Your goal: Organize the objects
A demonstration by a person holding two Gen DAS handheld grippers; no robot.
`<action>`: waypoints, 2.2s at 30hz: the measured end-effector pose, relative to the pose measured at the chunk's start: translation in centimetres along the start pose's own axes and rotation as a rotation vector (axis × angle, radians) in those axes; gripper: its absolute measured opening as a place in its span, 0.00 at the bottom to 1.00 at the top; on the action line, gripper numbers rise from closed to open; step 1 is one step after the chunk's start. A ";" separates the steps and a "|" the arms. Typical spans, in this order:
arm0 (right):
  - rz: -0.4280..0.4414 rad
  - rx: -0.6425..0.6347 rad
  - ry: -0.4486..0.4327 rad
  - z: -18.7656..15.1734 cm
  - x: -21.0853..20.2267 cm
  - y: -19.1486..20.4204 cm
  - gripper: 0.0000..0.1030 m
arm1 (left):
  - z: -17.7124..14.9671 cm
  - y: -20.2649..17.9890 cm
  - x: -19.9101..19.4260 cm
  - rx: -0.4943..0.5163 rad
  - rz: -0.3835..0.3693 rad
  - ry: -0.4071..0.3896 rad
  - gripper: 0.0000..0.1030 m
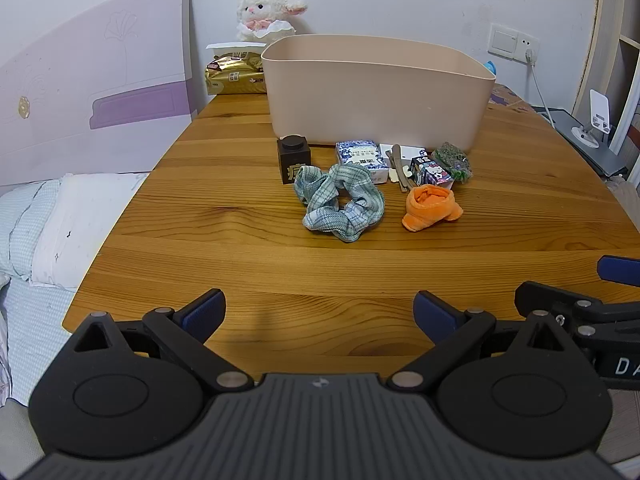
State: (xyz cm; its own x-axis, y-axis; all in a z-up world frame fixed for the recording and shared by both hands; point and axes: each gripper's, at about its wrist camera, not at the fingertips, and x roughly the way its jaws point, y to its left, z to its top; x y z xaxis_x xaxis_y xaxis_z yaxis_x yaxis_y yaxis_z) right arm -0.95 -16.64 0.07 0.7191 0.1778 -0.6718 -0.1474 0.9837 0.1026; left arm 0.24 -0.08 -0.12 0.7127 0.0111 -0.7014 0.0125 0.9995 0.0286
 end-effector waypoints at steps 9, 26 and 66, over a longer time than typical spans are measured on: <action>0.000 0.000 -0.001 0.0 -0.1 0.0 1.00 | 0.0 0.0 0.0 0.000 0.000 0.000 0.98; 0.002 0.000 0.000 0.1 -0.1 -0.1 1.00 | 0.0 0.2 -0.2 -0.002 0.007 0.001 0.98; 0.000 0.007 0.060 3.4 6.1 -0.3 1.00 | 3.4 2.2 5.9 -0.008 -0.006 0.069 0.98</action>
State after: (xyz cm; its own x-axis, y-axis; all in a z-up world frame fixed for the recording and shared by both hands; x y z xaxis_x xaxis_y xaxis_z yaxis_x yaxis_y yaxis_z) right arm 5.80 -15.80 -1.54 0.6770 0.1763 -0.7145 -0.1429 0.9839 0.1074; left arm 6.82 2.03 -1.80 0.6626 0.0067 -0.7489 0.0112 0.9998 0.0189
